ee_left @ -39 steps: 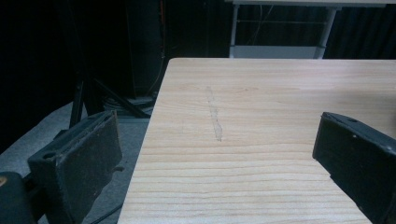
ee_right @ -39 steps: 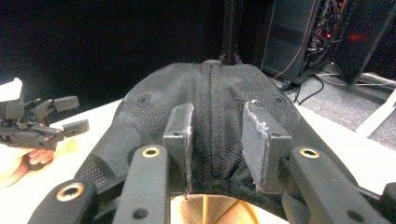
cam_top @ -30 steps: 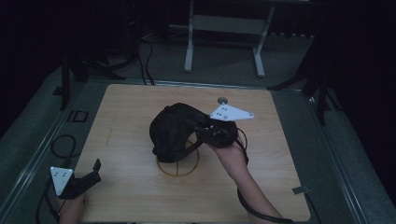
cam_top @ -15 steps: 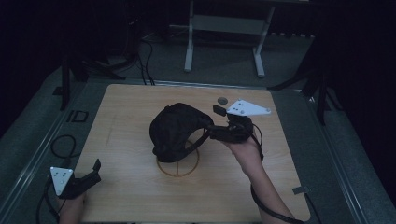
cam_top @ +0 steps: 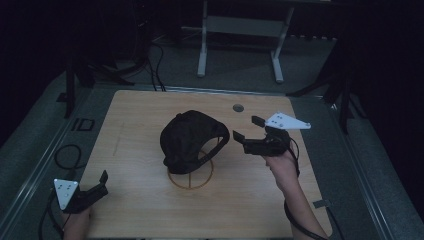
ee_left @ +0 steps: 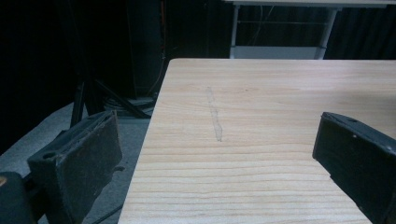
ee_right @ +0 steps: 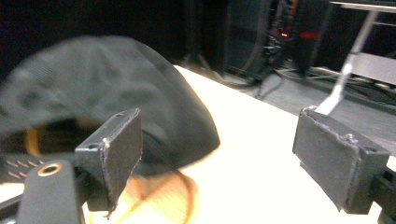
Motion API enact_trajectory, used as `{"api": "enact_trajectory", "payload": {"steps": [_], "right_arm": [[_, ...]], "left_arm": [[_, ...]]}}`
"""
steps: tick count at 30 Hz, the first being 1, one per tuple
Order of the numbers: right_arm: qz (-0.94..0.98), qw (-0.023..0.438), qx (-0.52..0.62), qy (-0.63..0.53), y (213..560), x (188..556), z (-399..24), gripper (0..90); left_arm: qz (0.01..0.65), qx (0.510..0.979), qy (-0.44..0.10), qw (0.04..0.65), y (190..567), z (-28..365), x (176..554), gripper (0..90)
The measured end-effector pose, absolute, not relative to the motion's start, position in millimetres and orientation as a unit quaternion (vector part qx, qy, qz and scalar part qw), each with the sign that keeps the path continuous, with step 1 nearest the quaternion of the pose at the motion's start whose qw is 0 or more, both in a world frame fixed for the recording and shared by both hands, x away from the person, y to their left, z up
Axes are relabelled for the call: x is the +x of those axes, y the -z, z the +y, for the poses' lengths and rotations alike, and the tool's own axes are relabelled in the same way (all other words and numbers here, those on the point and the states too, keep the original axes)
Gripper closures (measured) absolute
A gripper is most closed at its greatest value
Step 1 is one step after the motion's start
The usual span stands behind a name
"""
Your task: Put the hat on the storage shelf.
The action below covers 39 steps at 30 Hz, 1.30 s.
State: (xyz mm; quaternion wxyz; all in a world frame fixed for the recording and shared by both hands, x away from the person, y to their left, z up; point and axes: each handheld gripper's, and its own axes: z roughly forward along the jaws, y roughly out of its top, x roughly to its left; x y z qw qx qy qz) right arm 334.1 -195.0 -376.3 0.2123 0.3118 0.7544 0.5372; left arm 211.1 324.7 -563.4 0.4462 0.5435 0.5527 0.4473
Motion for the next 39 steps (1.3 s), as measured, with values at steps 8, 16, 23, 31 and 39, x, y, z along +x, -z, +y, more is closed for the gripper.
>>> {"api": "enact_trajectory", "payload": {"steps": [8,16,23,31,39], "right_arm": [[0.752,0.219,0.334,-0.524,403.4,338.3,-227.6,11.8],[0.734,0.249,0.369,-0.513,445.5,336.9,-266.6,11.8],[0.728,0.248,0.408,-0.492,486.8,336.2,-302.6,11.8],[0.711,0.261,0.450,-0.472,517.2,330.7,-334.1,12.0],[0.705,0.264,0.478,-0.452,531.1,324.3,-352.2,12.0]], "left_arm": [[0.553,0.544,-0.447,0.446,563.4,324.6,211.3,1.8],[0.551,0.543,-0.450,0.446,563.6,324.1,211.2,1.8],[0.553,0.543,-0.449,0.445,563.5,323.9,211.7,1.8],[0.553,0.543,-0.450,0.445,563.5,324.0,211.5,1.8],[0.552,0.543,-0.450,0.445,563.5,324.1,211.3,1.8]]}}
